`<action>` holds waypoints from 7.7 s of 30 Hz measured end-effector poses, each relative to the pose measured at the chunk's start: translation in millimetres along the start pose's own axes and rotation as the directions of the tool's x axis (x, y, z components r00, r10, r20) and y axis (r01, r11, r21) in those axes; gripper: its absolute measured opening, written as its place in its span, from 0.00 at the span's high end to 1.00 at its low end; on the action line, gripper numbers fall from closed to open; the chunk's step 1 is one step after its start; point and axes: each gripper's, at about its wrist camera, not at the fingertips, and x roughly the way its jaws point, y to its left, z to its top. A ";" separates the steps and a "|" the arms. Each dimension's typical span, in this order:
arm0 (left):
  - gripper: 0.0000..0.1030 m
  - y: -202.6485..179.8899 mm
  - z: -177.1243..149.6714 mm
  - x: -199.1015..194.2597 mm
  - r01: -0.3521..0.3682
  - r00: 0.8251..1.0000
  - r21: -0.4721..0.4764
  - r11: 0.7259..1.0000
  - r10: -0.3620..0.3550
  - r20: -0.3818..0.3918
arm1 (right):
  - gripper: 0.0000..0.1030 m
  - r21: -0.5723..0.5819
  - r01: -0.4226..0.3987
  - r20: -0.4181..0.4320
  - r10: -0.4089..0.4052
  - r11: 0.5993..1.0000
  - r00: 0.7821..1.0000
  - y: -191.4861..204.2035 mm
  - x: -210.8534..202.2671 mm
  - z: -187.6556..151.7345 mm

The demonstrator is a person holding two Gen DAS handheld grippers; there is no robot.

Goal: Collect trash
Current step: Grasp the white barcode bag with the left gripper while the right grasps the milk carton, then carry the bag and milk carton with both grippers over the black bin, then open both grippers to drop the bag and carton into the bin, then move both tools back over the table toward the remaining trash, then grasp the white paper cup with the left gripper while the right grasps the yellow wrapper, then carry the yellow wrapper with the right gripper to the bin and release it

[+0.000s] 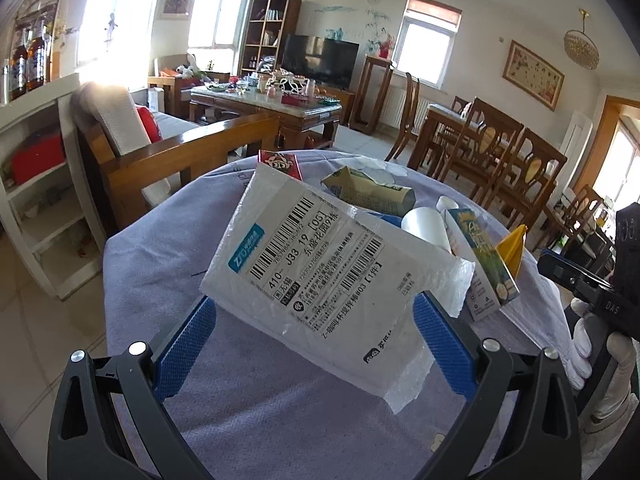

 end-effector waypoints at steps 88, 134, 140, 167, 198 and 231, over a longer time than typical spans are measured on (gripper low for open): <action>0.94 -395.2 -3.5 -3.9 0.693 0.669 0.401 0.599 -0.741 -0.049 | 0.51 0.306 0.348 -0.006 -0.363 0.886 0.932 -275.0 -314.0 -114.5; 0.82 -507.9 -76.8 84.1 0.730 0.683 0.422 0.537 -0.578 -0.447 | 0.37 0.356 0.527 -0.318 -0.430 0.772 0.845 -352.1 -265.8 -210.4; 0.46 -499.6 -74.3 72.7 0.711 0.702 0.444 0.546 -0.594 -0.394 | 0.37 0.346 0.546 -0.314 -0.455 0.763 0.834 -350.4 -267.6 -207.6; 0.38 -317.5 -15.1 37.3 0.483 0.874 0.332 0.810 -0.468 -0.132 | 0.26 0.199 0.370 -0.086 -0.360 0.907 0.929 -231.4 -190.9 -106.6; 0.49 -175.9 -1.8 99.2 0.332 0.915 0.128 0.935 -0.286 -0.286 | 0.19 0.047 -0.082 -0.106 0.087 0.995 0.991 -152.1 10.3 15.6; 0.61 -146.6 -4.1 93.8 0.363 0.893 0.044 0.931 -0.335 -0.301 | 0.52 -0.752 -0.297 -0.499 -0.213 0.589 0.840 -47.7 82.7 13.4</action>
